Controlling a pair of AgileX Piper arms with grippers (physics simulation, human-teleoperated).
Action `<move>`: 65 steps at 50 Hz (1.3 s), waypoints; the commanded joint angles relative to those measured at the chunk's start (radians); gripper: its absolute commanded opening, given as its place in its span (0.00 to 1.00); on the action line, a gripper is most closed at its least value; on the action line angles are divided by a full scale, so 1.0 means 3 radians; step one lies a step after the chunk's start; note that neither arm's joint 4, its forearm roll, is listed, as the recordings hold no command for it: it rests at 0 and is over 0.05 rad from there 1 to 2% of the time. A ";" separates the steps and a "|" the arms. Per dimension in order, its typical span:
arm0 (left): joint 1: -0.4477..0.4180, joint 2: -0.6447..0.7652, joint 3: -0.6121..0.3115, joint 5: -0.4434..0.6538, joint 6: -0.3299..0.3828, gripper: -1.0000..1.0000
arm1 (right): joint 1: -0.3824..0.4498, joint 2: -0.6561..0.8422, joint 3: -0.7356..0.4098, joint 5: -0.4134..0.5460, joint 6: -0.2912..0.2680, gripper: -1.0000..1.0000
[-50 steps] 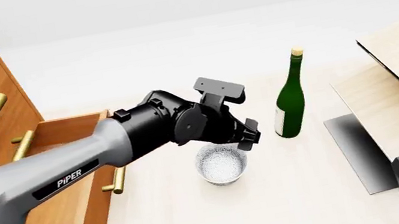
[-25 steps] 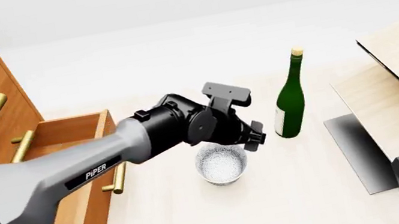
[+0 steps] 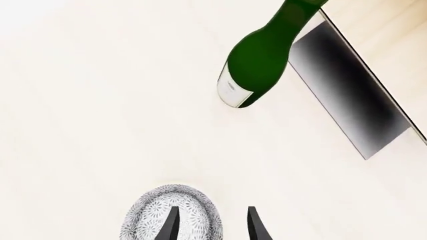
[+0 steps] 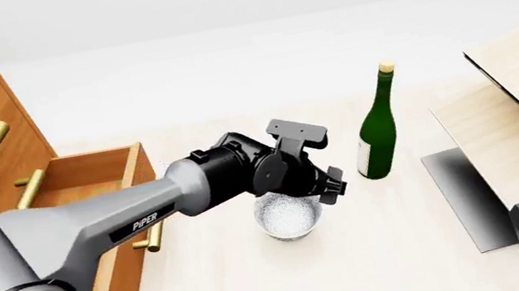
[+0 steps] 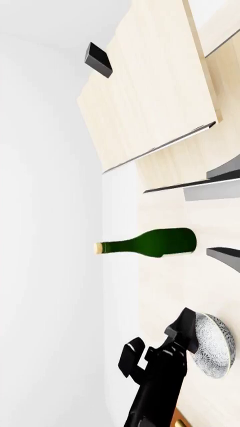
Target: Put the bowl in the bottom drawer of the cabinet.
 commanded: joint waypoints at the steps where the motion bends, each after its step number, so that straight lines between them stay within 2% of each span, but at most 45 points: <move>1: -0.0028 0.0083 0.0053 -0.0074 -0.0083 1.00 | 0.0000 -0.0001 0.0000 0.0000 0.0000 1.00; 37: -0.0120 0.0111 0.0382 -0.0424 -0.0331 1.00 | 0.0000 -0.0001 0.0000 0.0000 0.0000 1.00; 65: -0.0021 0.0200 0.0410 -0.0535 -0.0386 1.00 | 0.0001 0.0002 0.0000 -0.0001 0.0001 1.00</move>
